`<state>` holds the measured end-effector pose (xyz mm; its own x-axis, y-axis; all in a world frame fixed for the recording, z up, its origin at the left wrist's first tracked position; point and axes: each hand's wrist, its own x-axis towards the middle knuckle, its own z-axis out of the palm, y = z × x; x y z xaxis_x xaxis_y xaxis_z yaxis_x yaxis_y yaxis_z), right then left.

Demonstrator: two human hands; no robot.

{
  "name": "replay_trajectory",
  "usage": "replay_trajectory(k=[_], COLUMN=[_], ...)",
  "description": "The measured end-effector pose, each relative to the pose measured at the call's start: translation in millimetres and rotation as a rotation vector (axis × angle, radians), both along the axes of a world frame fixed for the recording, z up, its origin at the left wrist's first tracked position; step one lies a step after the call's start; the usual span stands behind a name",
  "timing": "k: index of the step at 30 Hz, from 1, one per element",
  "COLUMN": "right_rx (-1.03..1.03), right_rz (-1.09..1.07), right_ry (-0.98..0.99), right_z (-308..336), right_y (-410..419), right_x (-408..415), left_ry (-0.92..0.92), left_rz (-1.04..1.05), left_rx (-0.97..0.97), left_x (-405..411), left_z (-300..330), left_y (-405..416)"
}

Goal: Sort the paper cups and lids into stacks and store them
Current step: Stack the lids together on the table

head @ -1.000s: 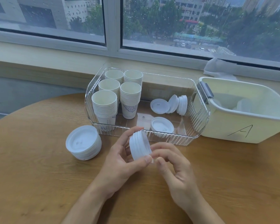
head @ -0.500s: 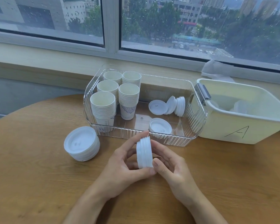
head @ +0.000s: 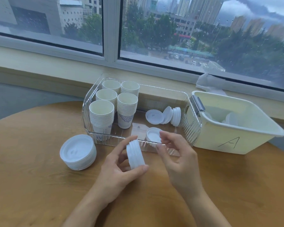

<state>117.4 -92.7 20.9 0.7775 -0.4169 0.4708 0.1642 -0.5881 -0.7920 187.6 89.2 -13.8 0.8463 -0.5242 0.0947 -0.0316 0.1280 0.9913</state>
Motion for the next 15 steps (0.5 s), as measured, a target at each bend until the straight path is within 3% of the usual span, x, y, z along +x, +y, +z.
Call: replay_trajectory(k=[3, 6, 11, 15], right_rx=[-0.190, -0.318, -0.262, -0.238], right_rz=[-0.003, 0.018, 0.027, -0.055], right_ry=[0.109, 0.368, 0.704, 0.777], right_z=[17.2, 25.0, 24.1, 14.2], right_y=[-22.6, -42.8, -57.9, -63.8], right_x=[26.4, 54.8, 86.4, 102.1], left_ry=[0.000, -0.008, -0.004, -0.008], left_rz=[0.024, 0.023, 0.028, 0.033], left_rx=[-0.015, -0.020, -0.024, -0.013], left_x=[-0.3, -1.0, -0.1, 1.0], left_z=[3.1, 5.5, 4.2, 2.6], left_y=[1.0, 1.4, 0.8, 0.9])
